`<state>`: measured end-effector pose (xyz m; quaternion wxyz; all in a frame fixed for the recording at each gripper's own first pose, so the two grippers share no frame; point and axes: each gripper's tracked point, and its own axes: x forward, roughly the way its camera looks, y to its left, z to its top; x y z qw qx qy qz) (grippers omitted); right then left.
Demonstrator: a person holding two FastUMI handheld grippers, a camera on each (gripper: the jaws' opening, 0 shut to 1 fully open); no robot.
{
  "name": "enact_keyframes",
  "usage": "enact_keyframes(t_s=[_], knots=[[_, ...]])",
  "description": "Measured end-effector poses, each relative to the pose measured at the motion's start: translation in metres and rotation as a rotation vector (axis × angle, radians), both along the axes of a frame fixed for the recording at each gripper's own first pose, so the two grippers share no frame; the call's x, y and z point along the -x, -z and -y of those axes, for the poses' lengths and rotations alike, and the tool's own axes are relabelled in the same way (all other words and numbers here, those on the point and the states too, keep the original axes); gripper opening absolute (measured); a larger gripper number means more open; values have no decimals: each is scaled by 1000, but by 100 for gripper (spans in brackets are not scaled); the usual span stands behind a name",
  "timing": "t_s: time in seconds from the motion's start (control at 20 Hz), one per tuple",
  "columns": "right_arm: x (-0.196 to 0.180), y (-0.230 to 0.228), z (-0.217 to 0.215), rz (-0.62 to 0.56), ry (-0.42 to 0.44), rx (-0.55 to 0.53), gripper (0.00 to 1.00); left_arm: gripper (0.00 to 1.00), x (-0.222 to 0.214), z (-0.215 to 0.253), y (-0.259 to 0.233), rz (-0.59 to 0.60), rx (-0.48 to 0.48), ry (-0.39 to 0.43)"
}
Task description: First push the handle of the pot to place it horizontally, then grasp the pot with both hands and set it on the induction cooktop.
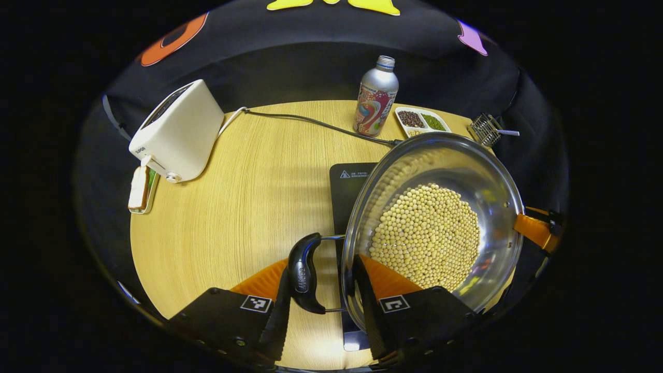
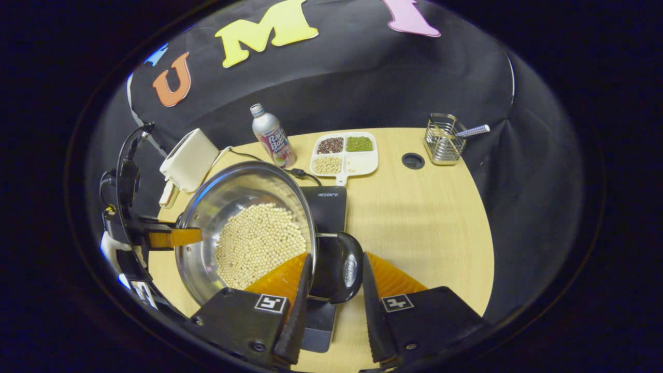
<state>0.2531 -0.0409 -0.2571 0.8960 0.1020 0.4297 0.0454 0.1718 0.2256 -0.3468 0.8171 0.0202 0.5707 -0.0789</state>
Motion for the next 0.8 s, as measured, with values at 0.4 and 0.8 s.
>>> enact_keyframes(t_s=[0.4,0.8], knots=[[-6,16,3,53,4,-40,51,61,7,10,2,54,-2,5],[-6,14,4,54,2,-42,52,63,5,11,1,84,-14,-1]])
